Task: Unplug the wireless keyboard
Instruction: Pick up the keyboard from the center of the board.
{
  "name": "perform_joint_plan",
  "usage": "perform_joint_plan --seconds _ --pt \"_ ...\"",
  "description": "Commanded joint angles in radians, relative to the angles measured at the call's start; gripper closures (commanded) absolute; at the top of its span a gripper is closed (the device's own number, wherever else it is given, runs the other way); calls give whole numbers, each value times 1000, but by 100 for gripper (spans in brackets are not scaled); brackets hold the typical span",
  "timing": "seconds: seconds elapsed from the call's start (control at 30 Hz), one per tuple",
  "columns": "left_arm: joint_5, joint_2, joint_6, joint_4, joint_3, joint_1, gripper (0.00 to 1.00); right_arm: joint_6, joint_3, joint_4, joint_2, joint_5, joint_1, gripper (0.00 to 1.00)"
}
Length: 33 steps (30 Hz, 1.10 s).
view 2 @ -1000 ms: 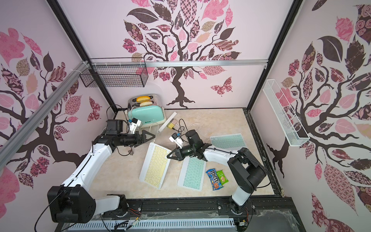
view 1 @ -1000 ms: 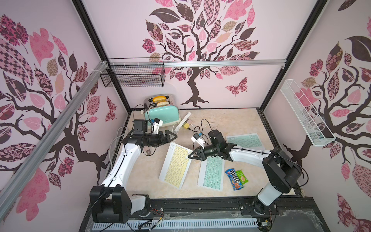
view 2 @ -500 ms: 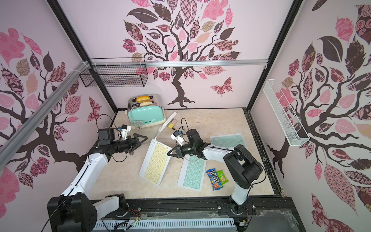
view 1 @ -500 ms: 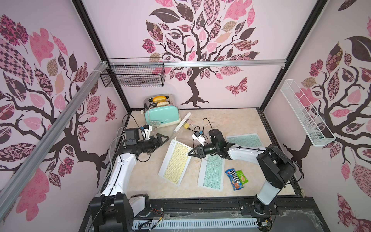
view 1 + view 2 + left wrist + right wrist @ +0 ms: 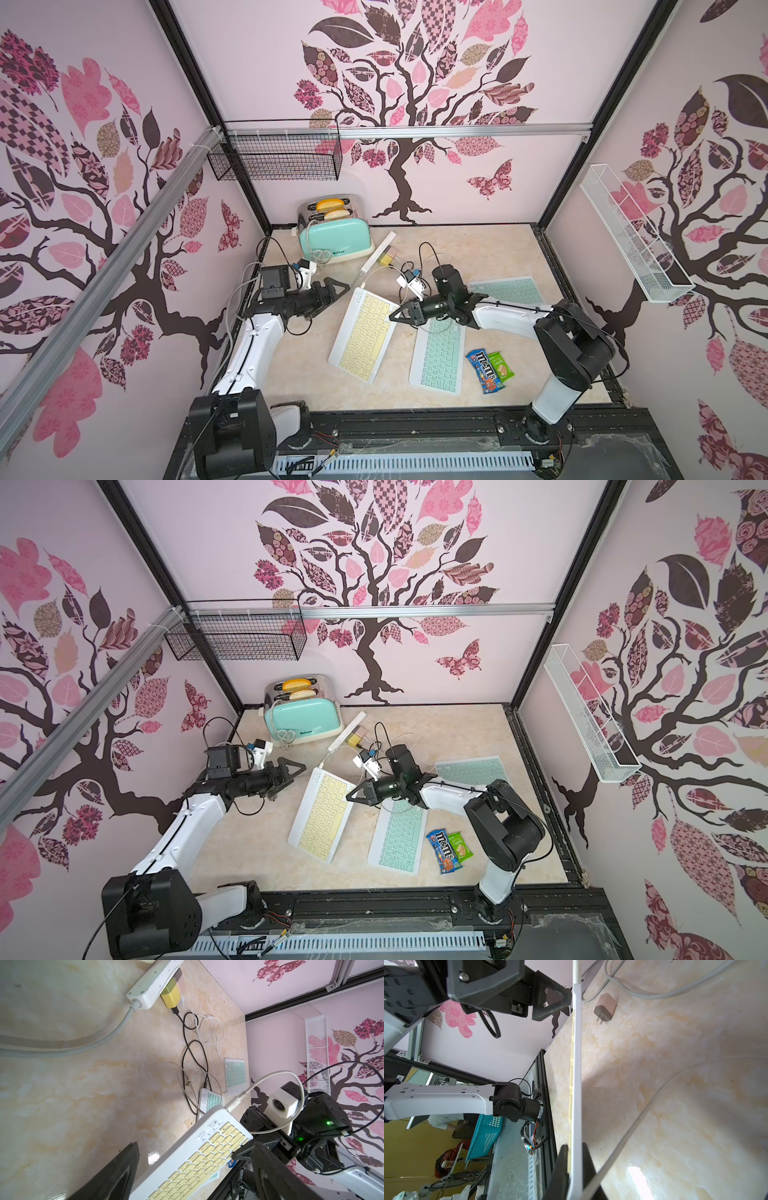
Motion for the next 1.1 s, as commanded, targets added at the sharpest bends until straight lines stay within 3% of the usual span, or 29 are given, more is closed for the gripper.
perform_joint_plan --seconds 0.0,0.27,0.4,0.53,0.87,1.07 --pt "83 32 46 26 18 3 15 11 32 95 -15 -128 -25 100" --pt "137 23 128 10 8 -51 21 -92 99 50 44 -260 -36 100" --pt "122 39 166 -32 23 -82 26 -34 123 88 74 -322 -56 100" --pt "180 44 158 -7 26 -101 36 7 131 102 78 -334 -77 100" --pt "322 20 106 89 35 -154 66 47 172 63 109 -391 -113 100" --pt "370 5 53 156 36 -157 94 46 177 43 109 -375 -121 100"
